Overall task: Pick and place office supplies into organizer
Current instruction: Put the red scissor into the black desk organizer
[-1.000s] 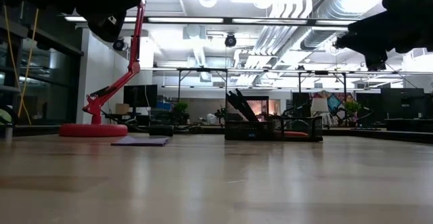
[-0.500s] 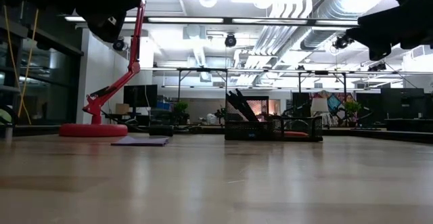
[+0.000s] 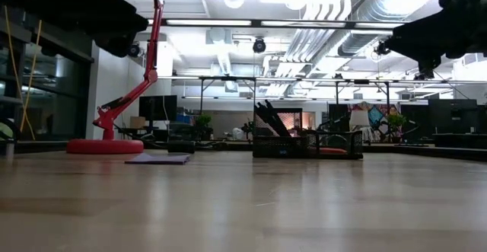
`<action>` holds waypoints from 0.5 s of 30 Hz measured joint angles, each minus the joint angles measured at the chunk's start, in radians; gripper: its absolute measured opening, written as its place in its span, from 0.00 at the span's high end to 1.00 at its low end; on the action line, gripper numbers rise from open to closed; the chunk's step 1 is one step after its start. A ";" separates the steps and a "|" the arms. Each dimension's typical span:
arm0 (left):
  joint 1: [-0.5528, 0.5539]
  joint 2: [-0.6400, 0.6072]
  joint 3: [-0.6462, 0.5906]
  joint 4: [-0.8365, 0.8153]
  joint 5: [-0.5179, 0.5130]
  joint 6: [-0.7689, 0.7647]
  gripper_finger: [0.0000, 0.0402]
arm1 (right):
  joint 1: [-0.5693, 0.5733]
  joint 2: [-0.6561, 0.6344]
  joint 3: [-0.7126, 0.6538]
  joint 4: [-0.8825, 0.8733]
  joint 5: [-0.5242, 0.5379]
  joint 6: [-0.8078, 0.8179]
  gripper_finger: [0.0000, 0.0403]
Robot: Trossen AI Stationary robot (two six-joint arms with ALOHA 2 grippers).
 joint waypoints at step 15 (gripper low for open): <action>-0.047 -0.026 0.001 -0.132 0.329 0.326 0.79 | 0.000 0.000 0.000 0.000 -0.001 0.017 0.56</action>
